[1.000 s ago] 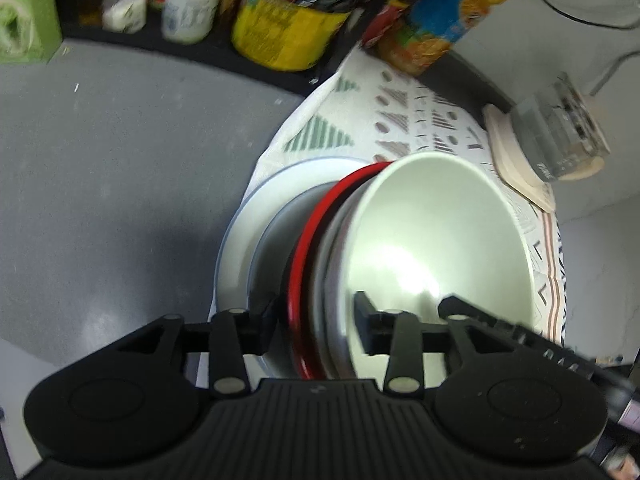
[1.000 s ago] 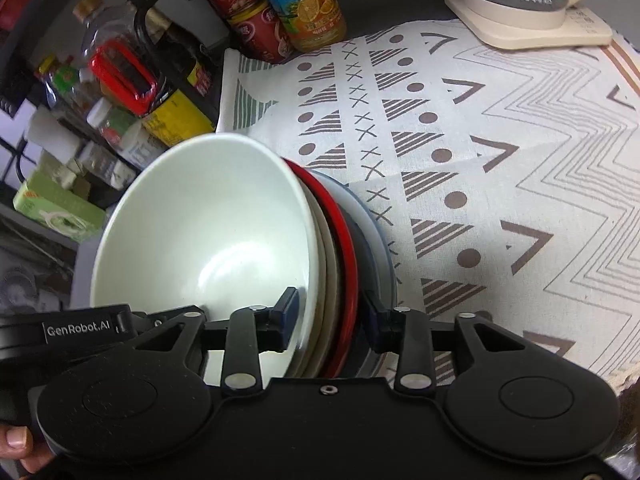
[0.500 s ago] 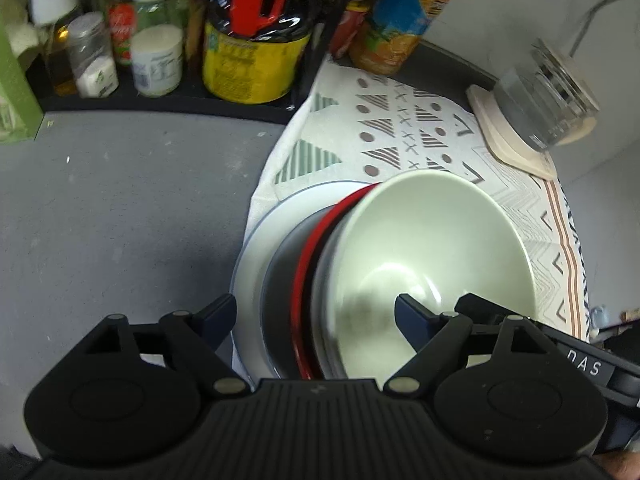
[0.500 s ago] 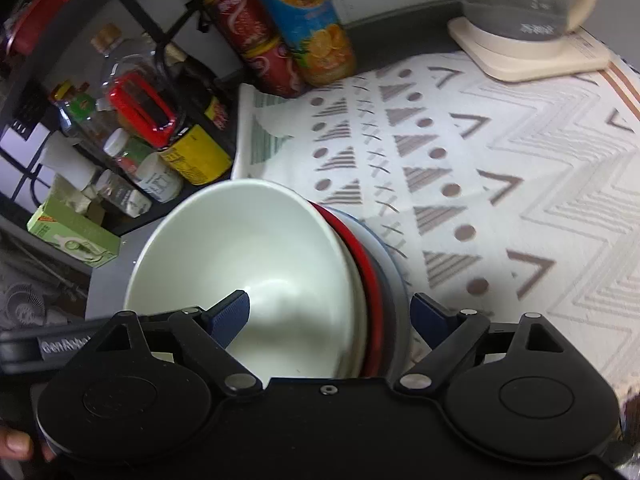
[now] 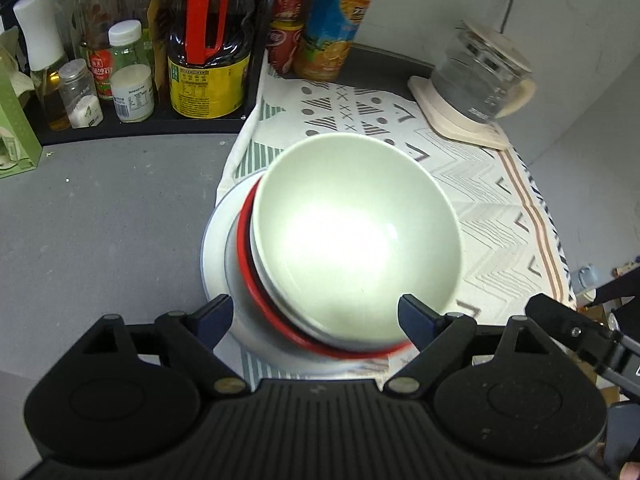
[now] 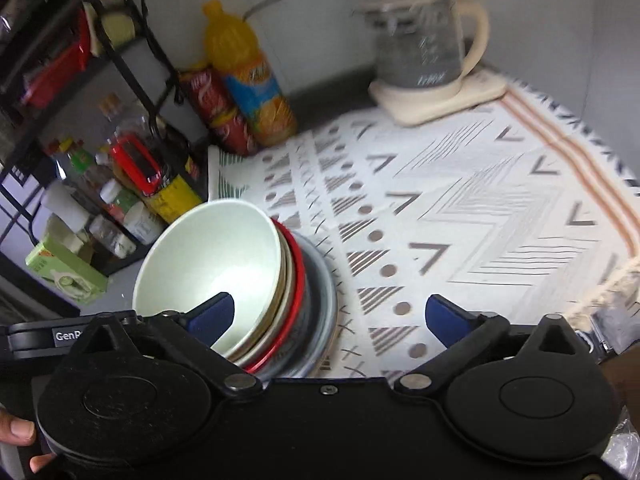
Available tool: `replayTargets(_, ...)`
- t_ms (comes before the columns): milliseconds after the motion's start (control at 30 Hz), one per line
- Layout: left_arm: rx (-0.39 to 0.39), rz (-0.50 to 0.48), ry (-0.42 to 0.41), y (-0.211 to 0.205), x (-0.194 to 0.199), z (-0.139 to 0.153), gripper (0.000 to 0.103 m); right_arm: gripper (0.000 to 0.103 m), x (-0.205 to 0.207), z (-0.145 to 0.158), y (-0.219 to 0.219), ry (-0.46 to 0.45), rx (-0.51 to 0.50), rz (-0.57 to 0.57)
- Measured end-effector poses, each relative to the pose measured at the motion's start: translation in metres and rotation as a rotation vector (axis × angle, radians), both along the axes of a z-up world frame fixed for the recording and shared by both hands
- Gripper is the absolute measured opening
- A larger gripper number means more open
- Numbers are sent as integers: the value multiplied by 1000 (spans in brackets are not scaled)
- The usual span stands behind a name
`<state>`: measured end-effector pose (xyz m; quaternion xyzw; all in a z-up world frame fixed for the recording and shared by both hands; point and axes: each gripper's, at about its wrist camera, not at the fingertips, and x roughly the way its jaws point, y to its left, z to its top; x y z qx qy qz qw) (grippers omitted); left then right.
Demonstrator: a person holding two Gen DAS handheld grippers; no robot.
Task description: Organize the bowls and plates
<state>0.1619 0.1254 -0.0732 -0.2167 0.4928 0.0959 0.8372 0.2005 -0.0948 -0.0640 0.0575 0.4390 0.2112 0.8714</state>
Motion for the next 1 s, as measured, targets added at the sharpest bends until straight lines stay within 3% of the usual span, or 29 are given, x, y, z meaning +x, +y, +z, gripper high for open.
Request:
replayTargets(533, 41, -90, -134, -12, -58, 59, 91, 103, -92, 43, -49, -146, -19, -120)
replayTargets(1000, 149, -222, -233, -32, -118, 97, 94, 103, -161, 67, -70, -210, -26, -160)
